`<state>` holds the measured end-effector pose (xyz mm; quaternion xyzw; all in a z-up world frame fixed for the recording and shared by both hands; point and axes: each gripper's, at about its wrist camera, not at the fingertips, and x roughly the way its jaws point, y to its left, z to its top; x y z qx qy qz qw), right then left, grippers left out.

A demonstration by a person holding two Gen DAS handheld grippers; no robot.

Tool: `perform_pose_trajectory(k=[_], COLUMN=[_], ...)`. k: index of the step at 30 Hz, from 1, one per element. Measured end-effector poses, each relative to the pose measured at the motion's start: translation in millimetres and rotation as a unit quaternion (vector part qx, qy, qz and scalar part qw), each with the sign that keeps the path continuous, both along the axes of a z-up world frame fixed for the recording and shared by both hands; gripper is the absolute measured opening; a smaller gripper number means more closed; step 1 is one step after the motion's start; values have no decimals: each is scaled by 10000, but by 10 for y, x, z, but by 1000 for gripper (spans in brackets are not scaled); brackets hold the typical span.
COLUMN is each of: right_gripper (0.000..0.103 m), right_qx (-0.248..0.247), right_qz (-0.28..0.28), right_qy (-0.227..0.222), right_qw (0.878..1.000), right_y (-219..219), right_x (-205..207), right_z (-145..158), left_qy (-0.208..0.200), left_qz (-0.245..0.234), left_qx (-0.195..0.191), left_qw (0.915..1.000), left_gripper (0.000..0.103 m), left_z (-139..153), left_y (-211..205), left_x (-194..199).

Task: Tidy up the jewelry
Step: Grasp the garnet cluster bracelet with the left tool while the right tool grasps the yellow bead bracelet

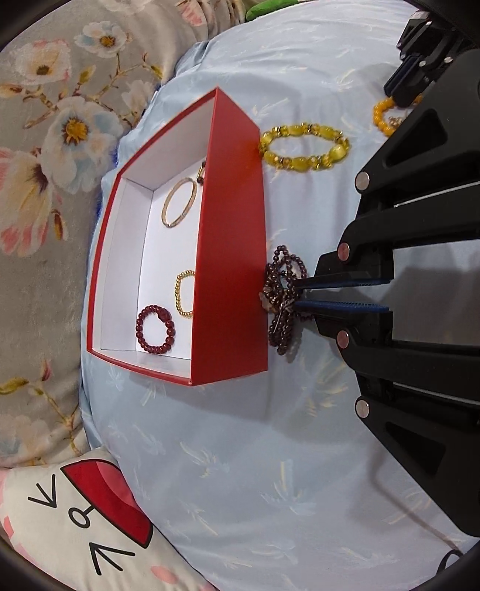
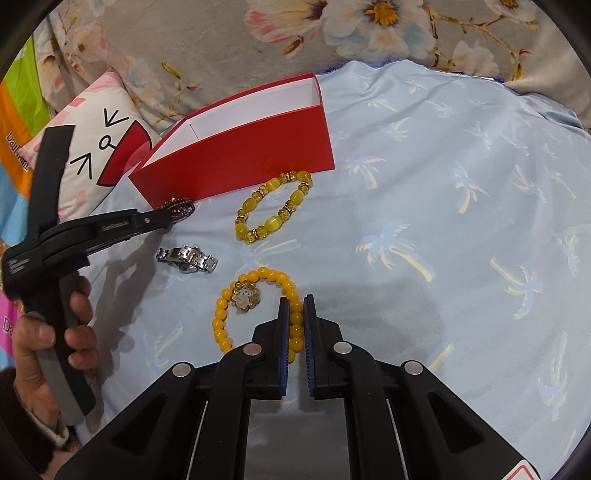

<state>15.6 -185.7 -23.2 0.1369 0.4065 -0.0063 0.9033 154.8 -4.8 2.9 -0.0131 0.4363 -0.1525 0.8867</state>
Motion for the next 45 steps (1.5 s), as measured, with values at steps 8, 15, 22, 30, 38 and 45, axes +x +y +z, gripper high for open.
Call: perform_pose_trajectory(k=[8, 15, 22, 30, 38, 45], right_gripper=[8, 8, 8, 8, 8, 8], right_qx=[23, 45, 64, 69, 71, 375], right_qz=[10, 12, 13, 17, 30, 77], right_qy=[-12, -13, -17, -21, -35, -146], right_qw=[10000, 10000, 10000, 10000, 10000, 9992], right_y=[6, 6, 3, 4, 5, 2], right_x=[6, 19, 19, 21, 15, -51], right_z=[1, 6, 8, 3, 4, 44], left_qy=[-71, -63, -168, -53, -116, -168], left_qz=[-169, -108, 348, 354, 227, 120], left_qx=[-165, -233, -378, -249, -252, -329], left_qw=[9997, 9997, 9985, 9991, 9994, 9992], left_gripper=[21, 30, 31, 33, 8, 7], left_z=[2, 3, 53, -26, -22, 64], left_y=[-10, -51, 28, -20, -25, -7], left_x=[30, 101, 149, 247, 197, 19])
